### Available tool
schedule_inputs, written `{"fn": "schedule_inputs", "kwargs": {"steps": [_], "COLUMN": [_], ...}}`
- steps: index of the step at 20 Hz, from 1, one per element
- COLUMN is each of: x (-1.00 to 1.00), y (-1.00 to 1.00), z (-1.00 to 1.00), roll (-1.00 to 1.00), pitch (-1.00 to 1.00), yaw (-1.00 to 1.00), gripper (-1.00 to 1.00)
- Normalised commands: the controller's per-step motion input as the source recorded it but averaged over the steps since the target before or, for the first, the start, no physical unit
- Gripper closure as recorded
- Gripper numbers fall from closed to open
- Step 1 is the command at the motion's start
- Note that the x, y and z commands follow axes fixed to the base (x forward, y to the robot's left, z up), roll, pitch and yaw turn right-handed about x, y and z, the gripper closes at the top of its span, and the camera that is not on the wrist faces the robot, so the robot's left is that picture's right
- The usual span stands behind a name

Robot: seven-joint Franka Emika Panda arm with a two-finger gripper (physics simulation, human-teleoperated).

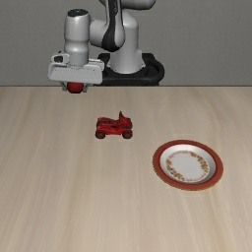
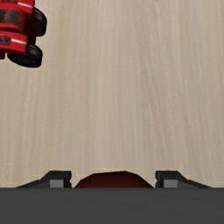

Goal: Pick up the tomato and put it on the plate

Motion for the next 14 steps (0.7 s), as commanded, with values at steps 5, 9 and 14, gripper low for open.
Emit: {"fn": "schedule_inputs", "kwargs": {"steps": [5, 9, 14], "x": [1.00, 1.00, 1.00], "y": [0.00, 0.00, 0.00], "z": [0.00, 0.00, 0.00], "roll": [0.00, 0.00, 0.00], "pitch": [0.00, 0.00, 0.00], "yaw": [0.00, 0.00, 0.00], "gripper": [1.00, 1.00, 1.00]}}
